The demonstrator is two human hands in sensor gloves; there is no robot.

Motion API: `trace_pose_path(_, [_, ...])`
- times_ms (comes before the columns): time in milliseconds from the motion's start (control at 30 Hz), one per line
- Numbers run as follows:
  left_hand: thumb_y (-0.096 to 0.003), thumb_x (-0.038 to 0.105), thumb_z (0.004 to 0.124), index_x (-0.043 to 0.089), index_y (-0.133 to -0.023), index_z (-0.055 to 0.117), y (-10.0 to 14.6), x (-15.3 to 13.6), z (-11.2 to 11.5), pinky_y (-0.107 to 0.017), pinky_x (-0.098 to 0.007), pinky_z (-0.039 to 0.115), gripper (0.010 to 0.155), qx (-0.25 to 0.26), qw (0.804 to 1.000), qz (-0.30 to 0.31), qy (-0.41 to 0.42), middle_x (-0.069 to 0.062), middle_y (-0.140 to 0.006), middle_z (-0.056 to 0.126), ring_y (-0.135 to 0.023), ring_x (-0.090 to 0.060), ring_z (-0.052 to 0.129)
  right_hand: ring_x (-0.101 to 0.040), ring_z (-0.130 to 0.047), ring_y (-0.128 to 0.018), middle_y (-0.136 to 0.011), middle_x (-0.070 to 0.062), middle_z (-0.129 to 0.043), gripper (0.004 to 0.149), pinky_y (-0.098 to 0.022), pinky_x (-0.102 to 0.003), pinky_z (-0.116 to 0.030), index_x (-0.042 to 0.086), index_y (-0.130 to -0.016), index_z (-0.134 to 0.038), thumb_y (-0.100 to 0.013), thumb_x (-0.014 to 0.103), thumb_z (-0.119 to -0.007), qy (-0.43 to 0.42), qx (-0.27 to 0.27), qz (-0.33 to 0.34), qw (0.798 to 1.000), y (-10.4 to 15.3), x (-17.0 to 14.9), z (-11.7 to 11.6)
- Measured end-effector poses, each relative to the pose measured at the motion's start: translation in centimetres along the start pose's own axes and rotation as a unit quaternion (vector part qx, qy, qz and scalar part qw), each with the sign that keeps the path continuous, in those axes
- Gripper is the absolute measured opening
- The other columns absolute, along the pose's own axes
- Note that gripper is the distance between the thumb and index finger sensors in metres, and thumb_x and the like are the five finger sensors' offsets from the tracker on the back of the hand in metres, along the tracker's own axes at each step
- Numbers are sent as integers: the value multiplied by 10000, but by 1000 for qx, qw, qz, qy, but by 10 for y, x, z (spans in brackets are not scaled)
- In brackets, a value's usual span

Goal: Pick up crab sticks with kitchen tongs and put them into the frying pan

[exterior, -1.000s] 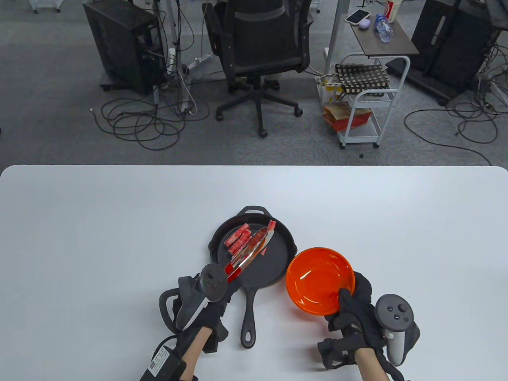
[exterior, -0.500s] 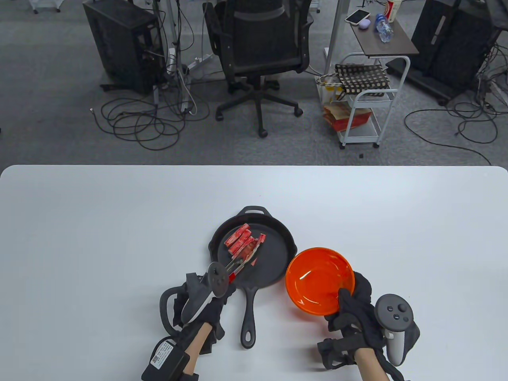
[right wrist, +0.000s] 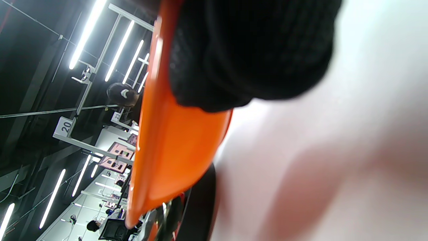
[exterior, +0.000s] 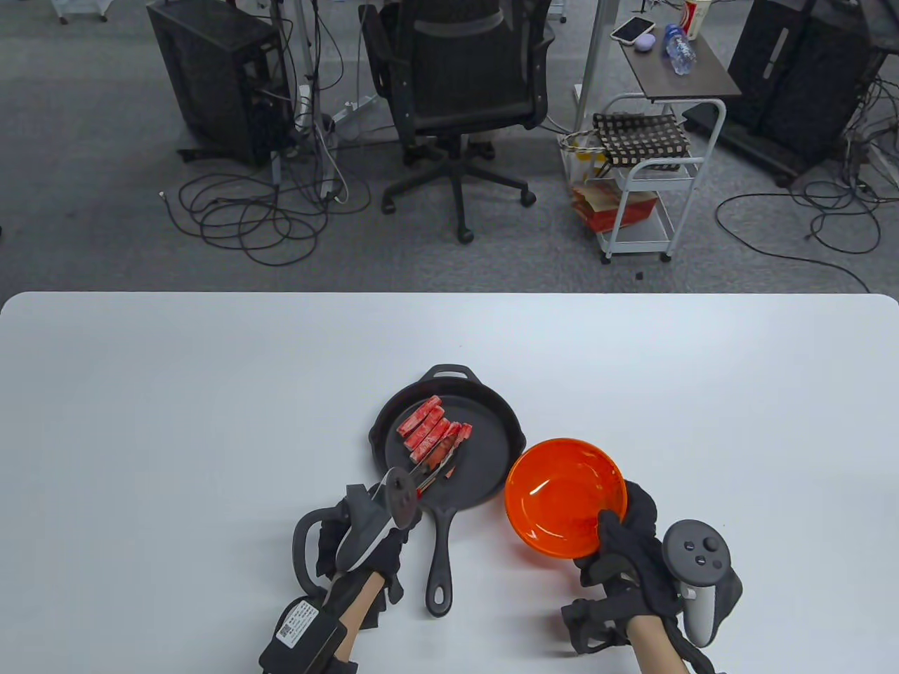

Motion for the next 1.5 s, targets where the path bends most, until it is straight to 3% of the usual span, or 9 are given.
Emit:
trace_pose_path(833, [-360, 758, 817, 150, -837, 901, 1, 2, -1, -219, -395, 901, 778, -3, 1000, -1, 4, 79, -422, 1063, -160, -115, 1039, -221, -1033, -287, -1013, -299, -611, 597, -112, -213, -973, 24, -1095, -334, -589, 194, -602, 0, 0, 0, 1000, 0, 0, 0])
trace_pose_path(1500, [-335, 853, 747, 128, -979, 770, 8, 0, -9, -262, -378, 910, 970, 64, 998, 8, 22, 96, -600, 1023, -234, -84, 1057, -223, -1028, -294, -1017, -301, -609, 594, -120, -216, -969, 17, -1100, -335, -594, 200, -586, 1, -12, -22, 1000, -4, -6, 4])
Point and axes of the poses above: the tracker on the back of each hand, its own x axis roughly to the thumb side, its own y axis roughly from the fingertips to the wrist, z = x × y, the point moved 2 cm from there along -y, roughly from the wrist to the fingertips
